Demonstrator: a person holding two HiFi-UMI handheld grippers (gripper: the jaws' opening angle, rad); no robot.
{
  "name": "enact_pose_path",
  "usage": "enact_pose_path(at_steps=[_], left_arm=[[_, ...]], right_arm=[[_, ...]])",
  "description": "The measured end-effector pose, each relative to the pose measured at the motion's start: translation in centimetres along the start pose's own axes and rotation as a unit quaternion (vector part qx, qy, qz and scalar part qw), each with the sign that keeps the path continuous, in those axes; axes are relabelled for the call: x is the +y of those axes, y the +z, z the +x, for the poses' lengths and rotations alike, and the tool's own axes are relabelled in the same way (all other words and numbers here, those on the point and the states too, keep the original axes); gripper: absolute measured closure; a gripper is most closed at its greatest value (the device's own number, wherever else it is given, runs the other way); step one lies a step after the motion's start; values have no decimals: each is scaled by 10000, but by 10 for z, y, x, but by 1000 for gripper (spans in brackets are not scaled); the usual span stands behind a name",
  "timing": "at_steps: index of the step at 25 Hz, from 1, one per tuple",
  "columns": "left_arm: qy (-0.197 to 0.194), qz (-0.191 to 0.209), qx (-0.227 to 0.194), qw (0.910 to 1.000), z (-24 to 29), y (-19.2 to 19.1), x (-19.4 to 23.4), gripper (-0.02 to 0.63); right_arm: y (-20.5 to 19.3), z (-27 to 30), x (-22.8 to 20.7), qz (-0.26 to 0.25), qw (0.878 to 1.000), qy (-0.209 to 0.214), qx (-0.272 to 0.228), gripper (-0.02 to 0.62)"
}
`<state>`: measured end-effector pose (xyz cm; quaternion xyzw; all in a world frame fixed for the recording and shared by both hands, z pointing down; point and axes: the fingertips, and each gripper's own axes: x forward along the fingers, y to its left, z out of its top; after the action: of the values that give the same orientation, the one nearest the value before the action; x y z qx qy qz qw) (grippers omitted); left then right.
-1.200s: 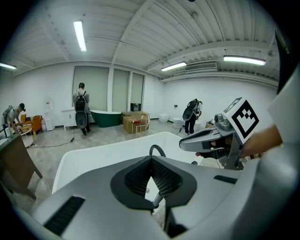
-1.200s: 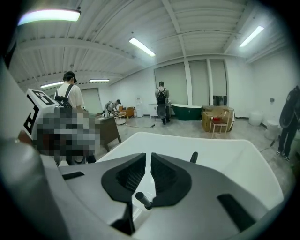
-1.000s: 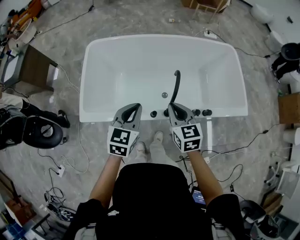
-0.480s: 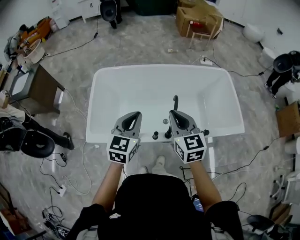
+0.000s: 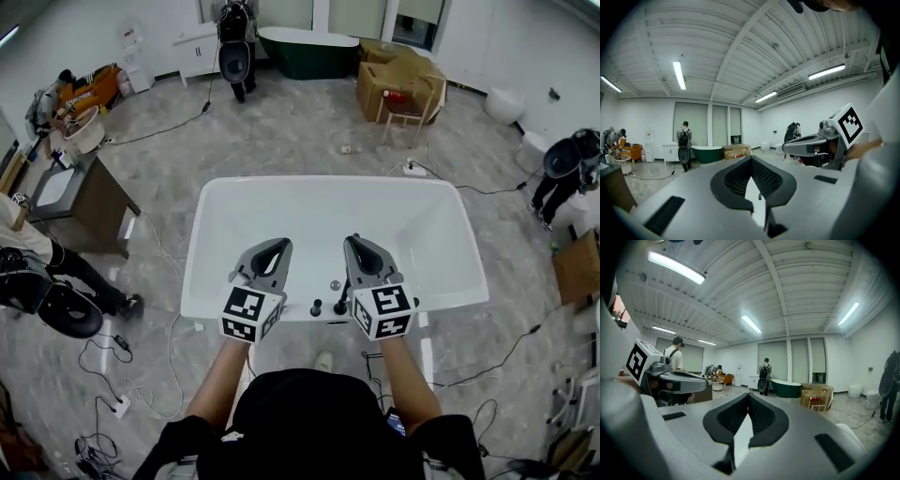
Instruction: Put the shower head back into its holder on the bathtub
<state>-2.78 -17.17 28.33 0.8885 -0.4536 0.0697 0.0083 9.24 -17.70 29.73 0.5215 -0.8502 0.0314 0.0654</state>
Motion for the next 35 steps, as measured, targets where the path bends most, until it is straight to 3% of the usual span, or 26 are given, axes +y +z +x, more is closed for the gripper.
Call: enact_pose_path(at_steps=[11, 35], left_arm=[[-3, 247, -433, 9988, -3, 44, 3, 592], [10, 241, -542, 9982, 2, 44, 7, 592]], right_arm=[[34, -5, -11, -65, 9994, -78, -330, 572], [40, 11, -4, -137, 9990, -17, -432, 572]])
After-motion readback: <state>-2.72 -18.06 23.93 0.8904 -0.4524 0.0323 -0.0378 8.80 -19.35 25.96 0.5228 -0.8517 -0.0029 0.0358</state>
